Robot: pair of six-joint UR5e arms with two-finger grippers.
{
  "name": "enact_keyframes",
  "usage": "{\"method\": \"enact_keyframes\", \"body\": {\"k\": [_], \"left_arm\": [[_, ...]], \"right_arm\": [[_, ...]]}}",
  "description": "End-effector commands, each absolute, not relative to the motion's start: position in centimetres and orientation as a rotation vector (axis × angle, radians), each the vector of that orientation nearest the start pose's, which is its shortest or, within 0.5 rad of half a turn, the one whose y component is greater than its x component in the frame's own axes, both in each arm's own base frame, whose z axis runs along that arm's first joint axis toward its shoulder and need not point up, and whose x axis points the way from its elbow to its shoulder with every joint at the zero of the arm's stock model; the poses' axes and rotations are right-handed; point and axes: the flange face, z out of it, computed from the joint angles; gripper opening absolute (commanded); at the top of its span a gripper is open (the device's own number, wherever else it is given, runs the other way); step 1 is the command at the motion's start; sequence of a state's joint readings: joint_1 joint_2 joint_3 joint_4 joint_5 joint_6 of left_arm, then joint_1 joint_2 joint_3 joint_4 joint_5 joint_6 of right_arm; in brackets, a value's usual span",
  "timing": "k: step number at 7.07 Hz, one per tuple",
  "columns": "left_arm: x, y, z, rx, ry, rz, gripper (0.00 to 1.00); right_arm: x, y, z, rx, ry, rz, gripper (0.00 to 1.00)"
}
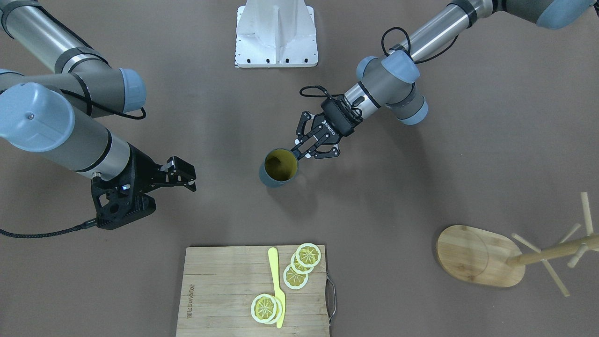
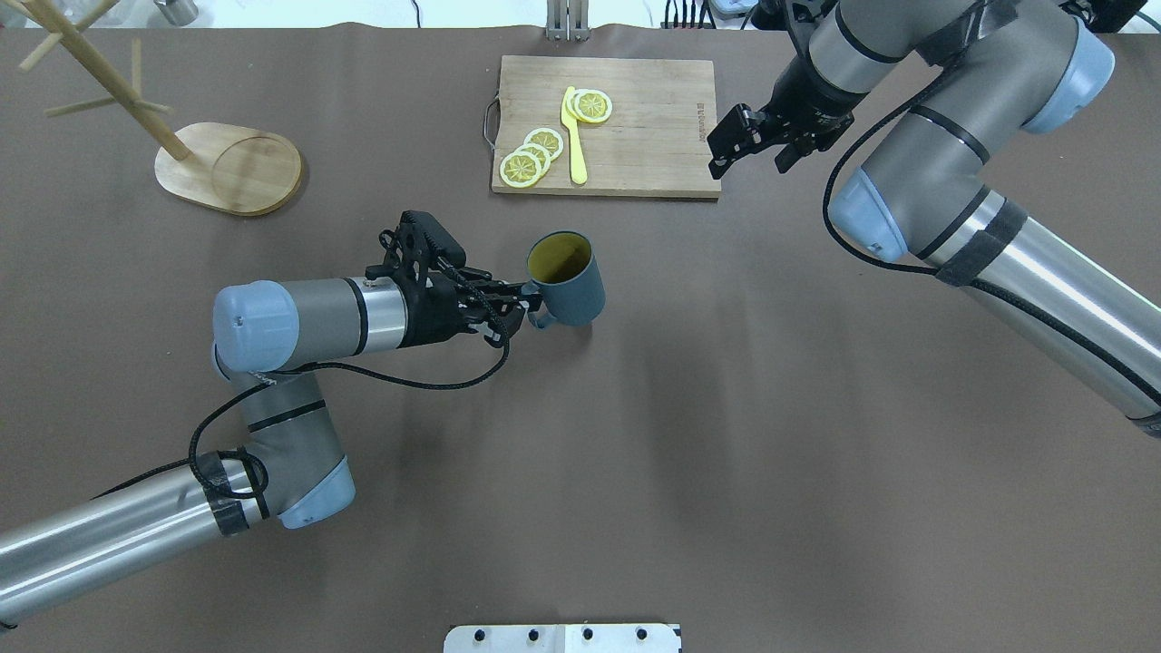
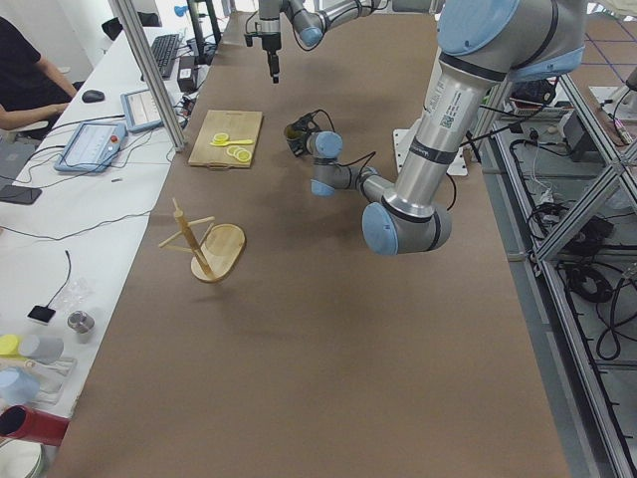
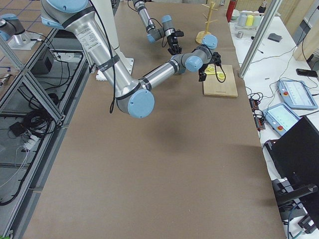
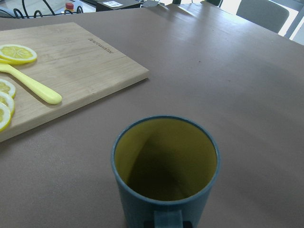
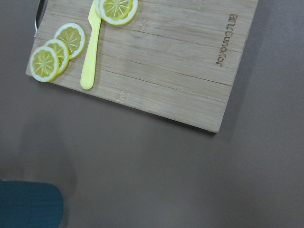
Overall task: Hang cup on storage rack
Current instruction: 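Lift the mug with the left gripper and carry it to the wooden rack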
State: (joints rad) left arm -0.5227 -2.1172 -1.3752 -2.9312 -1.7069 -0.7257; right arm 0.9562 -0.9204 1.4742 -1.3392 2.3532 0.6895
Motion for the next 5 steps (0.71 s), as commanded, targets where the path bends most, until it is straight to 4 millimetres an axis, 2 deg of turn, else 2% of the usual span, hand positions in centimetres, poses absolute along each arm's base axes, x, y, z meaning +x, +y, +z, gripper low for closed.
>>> {"method": "enact_keyframes", "body": {"k": [1, 2, 3, 5], "left_arm": [[47.7, -46.4, 24.5, 1.026, 1.457, 0.235, 0.0], [44.5, -48.6, 23.7, 1.053, 1.454, 0.176, 0.0], [41.6, -50.7, 23.4, 0.991, 1.501, 0.033, 0.0], [34.4, -55.4, 23.4, 0.902, 1.585, -0.249, 0.0]], "right_arm": [[-35.9, -61.8, 27.3, 0.142, -1.039, -0.239, 1.0], [-35.9, -61.8, 27.3, 0.143, -1.038, -0.239, 1.0], [-35.9, -61.7, 27.2, 0.145, -1.041, -0.241, 1.0], [-36.0, -61.6, 27.1, 0.145, -1.042, -0.243, 1.0]]}}
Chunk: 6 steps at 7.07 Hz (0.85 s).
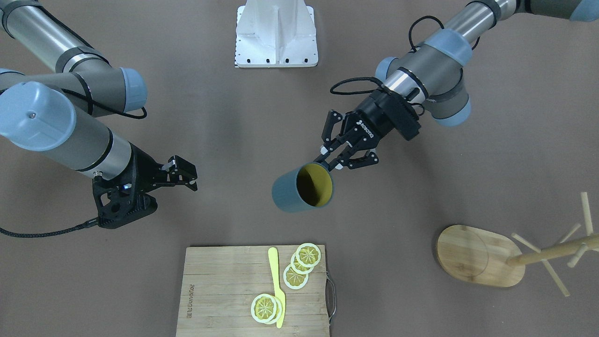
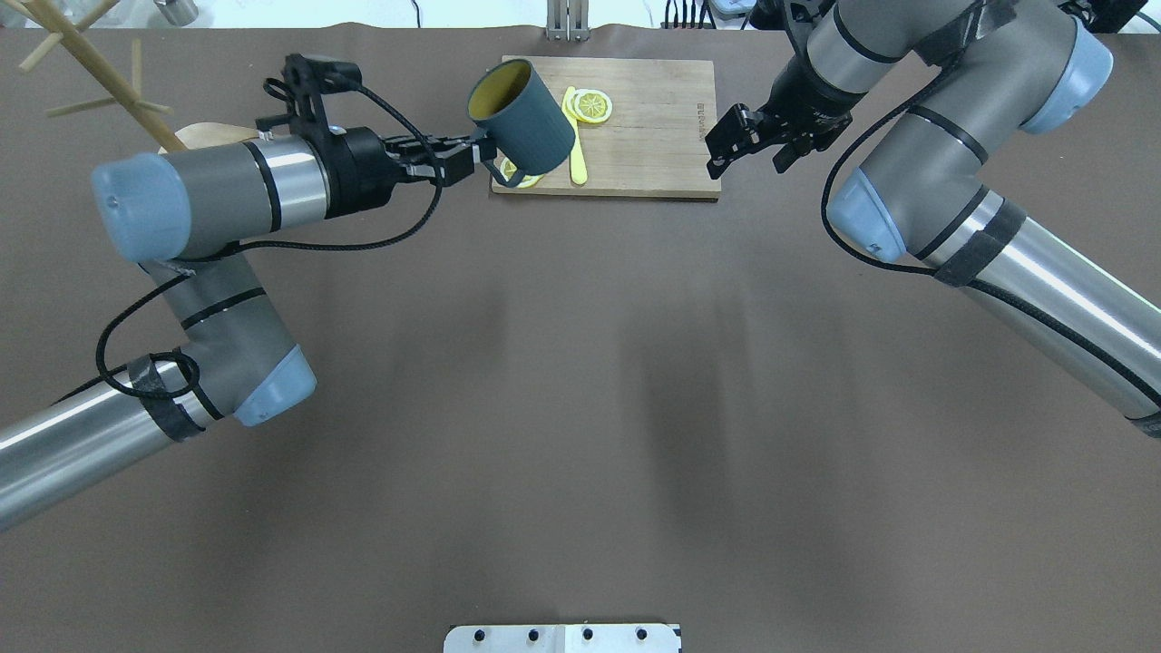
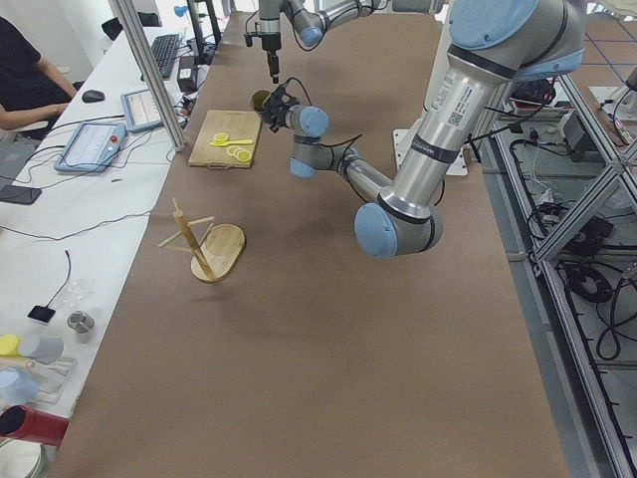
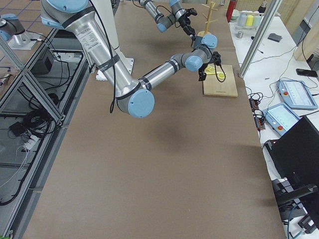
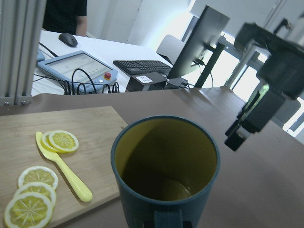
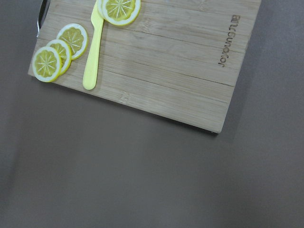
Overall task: Hang cup on storage rack
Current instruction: 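Lift the mug with the left gripper and carry it to the wooden rack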
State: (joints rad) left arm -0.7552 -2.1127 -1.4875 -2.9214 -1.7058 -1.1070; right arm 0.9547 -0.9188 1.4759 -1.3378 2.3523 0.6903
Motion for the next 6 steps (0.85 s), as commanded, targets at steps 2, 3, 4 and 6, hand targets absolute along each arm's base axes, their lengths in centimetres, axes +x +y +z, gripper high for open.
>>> {"method": "enact_keyframes", "body": {"k": [2, 3, 4, 6], "left_arm": [[28.9, -55.7, 26.0, 0.788, 1.803, -0.53, 0.0], [27.3, -54.9, 26.7, 0.657, 2.034, -0.706, 0.0], [25.9, -54.4, 26.9, 0.647, 2.157, -0.804, 0.0], [23.3, -54.1, 30.9, 0.508, 2.296, -1.133, 0.0]], "right_arm": [[-35.9, -61.6, 26.7, 0.152, -1.044, -0.242, 1.0], [-35.9, -61.6, 26.4, 0.154, -1.045, -0.243, 1.0], [-35.9, -61.7, 26.4, 0.156, -1.044, -0.244, 1.0], [-36.0, -61.7, 25.9, 0.163, -1.046, -0.243, 1.0]]}}
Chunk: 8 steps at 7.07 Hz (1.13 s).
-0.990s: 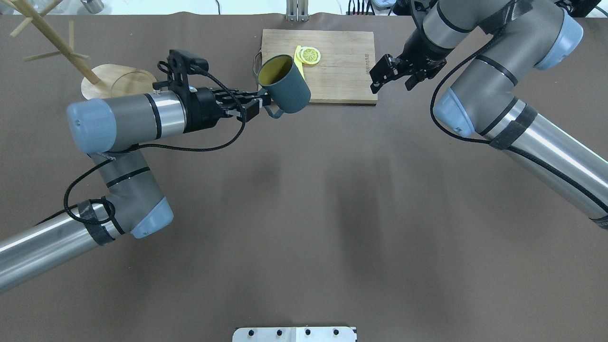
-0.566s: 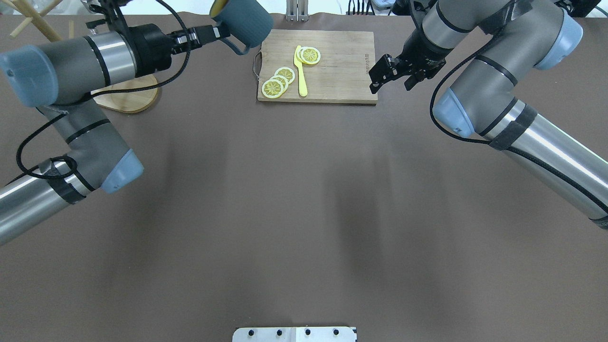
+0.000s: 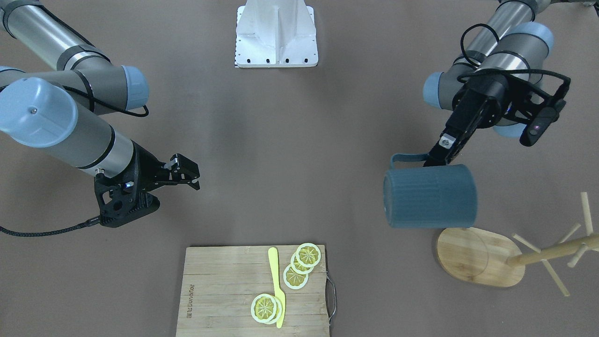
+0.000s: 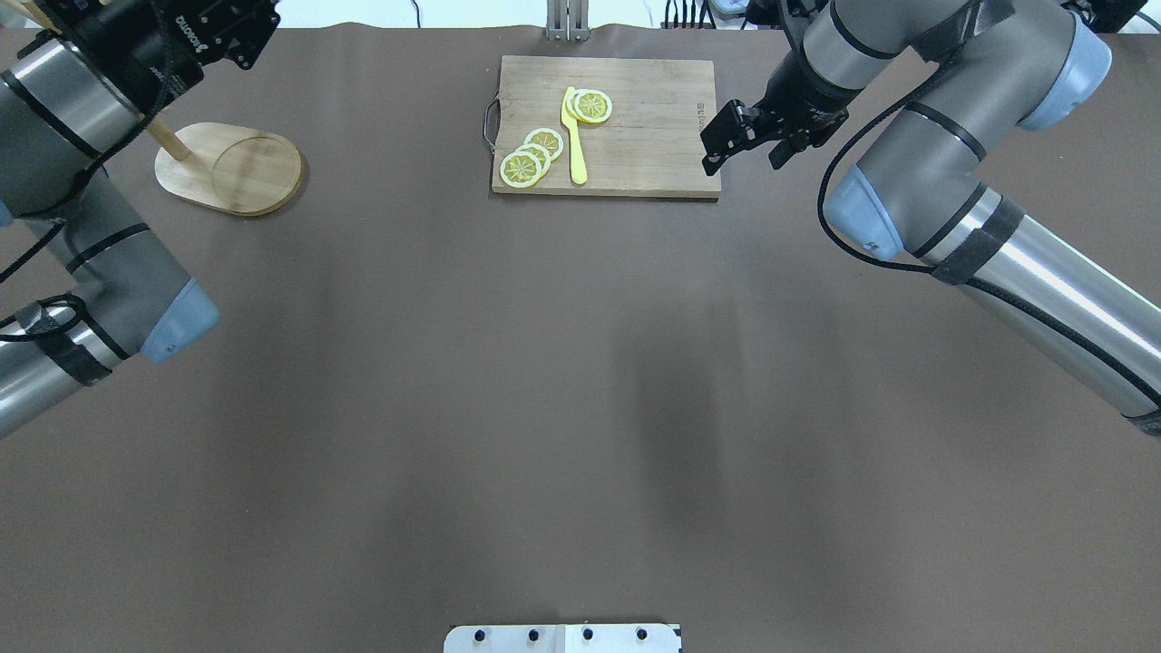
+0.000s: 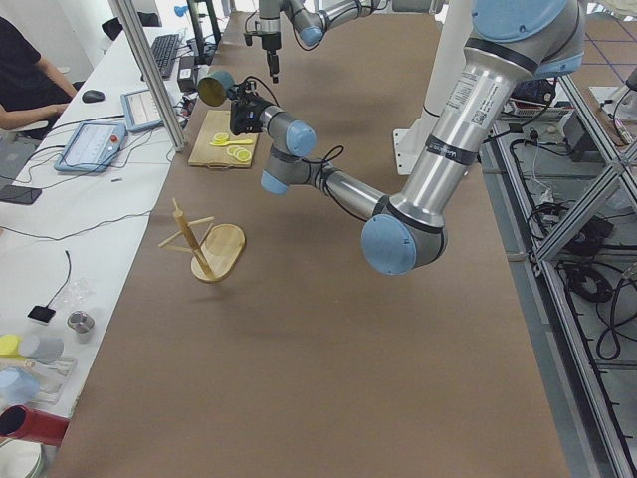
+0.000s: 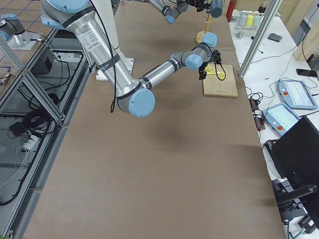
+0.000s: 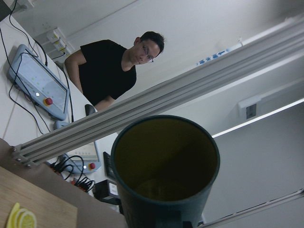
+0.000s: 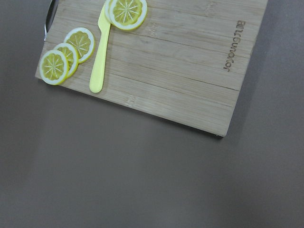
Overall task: Hang cup on storage rack
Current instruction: 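Lift the mug with the left gripper and carry it to the wooden rack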
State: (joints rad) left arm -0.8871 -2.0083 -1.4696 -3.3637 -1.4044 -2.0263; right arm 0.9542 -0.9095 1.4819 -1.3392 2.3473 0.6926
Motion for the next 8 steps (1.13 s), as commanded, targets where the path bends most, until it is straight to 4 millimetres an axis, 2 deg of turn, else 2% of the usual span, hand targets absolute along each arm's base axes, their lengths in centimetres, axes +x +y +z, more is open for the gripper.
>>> {"method": "enact_keyframes", "body": {"k": [1, 2, 3, 4, 7, 8], "left_arm": [[22.9, -53.7, 37.6, 0.366, 2.319, -1.239, 0.0], [22.9, -53.7, 42.1, 0.29, 2.374, -1.267, 0.0], [22.9, -54.2, 42.8, 0.303, 2.396, -1.297, 0.0], [23.0, -54.7, 42.7, 0.306, 2.411, -1.335, 0.0], [23.8, -55.7, 45.7, 0.196, 2.376, -1.44, 0.0], [23.9, -55.9, 46.1, 0.188, 2.368, -1.452, 0.0]], "right_arm": [[-36.0, -61.8, 25.5, 0.166, -1.048, -0.244, 1.0], [-36.0, -61.8, 25.5, 0.169, -1.048, -0.244, 1.0], [-36.1, -61.7, 25.3, 0.171, -1.048, -0.246, 1.0], [-36.2, -61.7, 25.2, 0.173, -1.048, -0.248, 1.0], [-36.4, -61.7, 25.3, 0.176, -1.04, -0.245, 1.0], [-36.3, -61.7, 25.3, 0.178, -1.04, -0.245, 1.0]]}}
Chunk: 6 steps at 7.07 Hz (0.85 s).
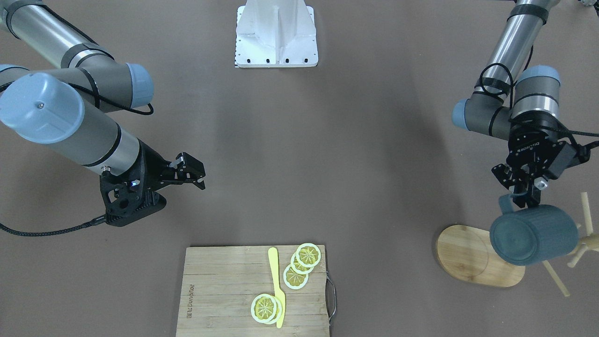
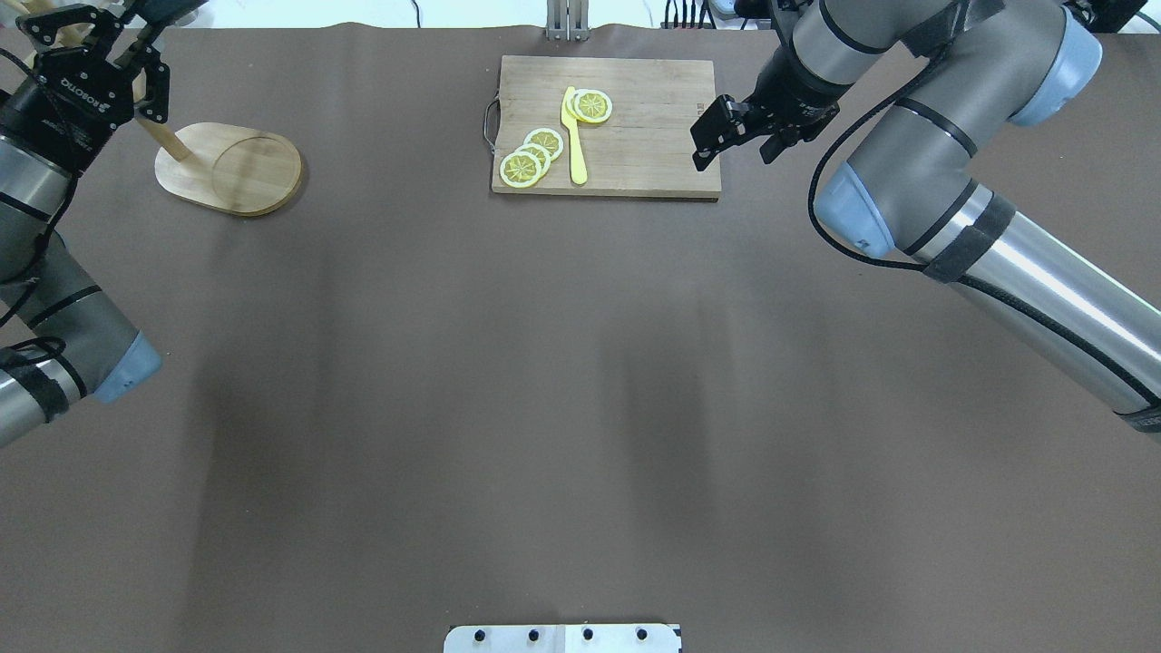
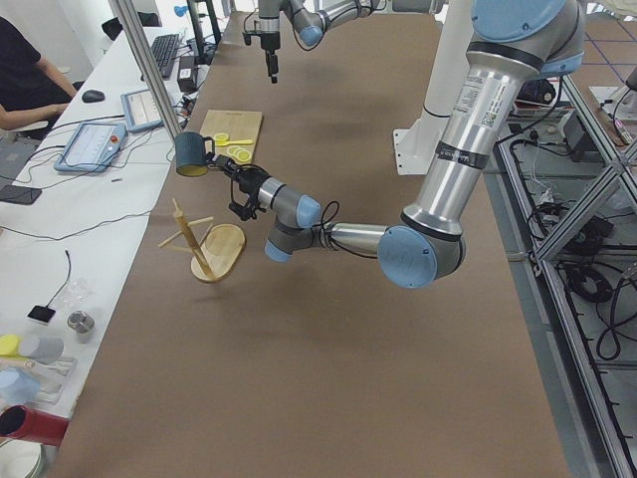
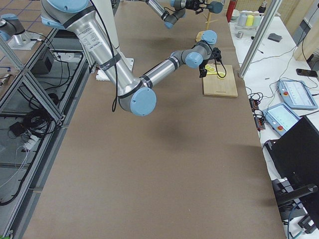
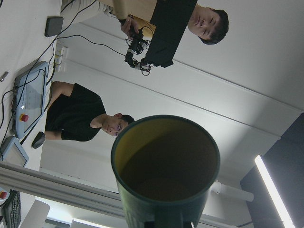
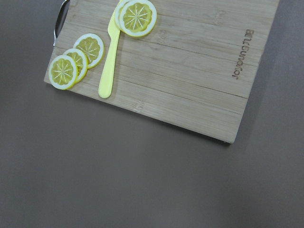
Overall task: Hang cup on storage rack
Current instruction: 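Hook the mug handle onto a rack peg with the left gripper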
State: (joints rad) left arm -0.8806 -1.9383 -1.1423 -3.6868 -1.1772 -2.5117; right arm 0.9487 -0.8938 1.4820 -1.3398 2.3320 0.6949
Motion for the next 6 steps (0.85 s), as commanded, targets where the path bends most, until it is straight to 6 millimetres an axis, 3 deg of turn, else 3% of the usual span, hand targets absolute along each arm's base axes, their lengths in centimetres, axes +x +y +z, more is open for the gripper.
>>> {"method": "enact_keyframes", "body": {"k": [1, 4, 6], "left_arm": [[23.8, -56.0, 46.2, 0.201, 2.372, -1.47, 0.0], [23.5, -56.4, 47.4, 0.218, 2.345, -1.494, 0.0], [22.2, -57.3, 48.7, 0.212, 2.325, -1.55, 0.0]], "right_arm": [[-36.5, -61.7, 25.4, 0.176, -1.039, -0.246, 1.0], [-36.6, -61.6, 25.4, 0.176, -1.038, -0.248, 1.0], [-36.8, -61.5, 25.2, 0.177, -1.04, -0.252, 1.0]]}}
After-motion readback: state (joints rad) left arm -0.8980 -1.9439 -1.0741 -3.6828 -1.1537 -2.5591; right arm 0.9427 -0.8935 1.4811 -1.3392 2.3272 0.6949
